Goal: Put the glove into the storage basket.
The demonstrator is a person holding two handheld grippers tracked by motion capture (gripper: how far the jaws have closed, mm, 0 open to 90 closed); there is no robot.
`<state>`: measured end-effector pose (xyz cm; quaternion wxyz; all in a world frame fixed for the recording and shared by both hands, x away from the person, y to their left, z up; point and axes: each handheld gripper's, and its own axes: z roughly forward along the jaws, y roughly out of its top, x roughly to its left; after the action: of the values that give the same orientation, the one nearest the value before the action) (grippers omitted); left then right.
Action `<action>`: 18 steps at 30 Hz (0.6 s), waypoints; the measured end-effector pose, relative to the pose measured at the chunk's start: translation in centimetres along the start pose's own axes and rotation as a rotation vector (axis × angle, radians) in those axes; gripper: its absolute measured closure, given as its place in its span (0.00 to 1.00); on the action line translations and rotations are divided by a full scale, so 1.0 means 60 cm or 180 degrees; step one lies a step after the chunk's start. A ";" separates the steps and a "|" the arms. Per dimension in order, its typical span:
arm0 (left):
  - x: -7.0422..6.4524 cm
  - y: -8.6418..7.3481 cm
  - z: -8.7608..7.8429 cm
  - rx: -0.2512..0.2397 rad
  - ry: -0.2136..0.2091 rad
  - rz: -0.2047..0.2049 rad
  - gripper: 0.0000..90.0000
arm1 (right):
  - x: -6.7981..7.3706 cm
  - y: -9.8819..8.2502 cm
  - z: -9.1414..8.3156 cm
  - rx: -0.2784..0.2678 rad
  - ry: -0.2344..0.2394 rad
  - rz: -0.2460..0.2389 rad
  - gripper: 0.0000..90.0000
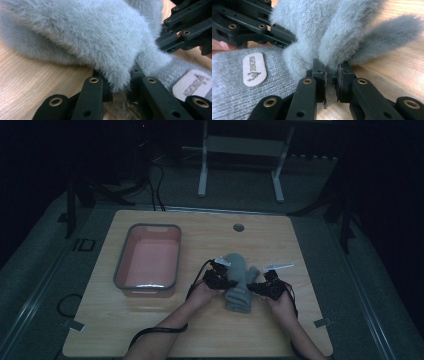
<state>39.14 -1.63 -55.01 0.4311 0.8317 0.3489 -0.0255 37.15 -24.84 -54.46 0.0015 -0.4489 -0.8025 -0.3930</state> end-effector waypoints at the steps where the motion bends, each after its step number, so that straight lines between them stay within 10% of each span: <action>1: -0.002 0.002 -0.003 -0.0009 -0.0004 0.0002 0.89 | 0.000 0.001 -0.003 -0.0015 0.0022 -0.0004 0.90; 18: -0.029 0.068 -0.108 -0.0244 -0.0058 0.0263 0.89 | 0.049 0.059 -0.076 -0.0474 0.0194 -0.0090 0.91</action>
<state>38.63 0.59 -47.48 0.4664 0.8281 0.3111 -0.0019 36.36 -24.59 -48.02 -0.0130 -0.4243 -0.7768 -0.4651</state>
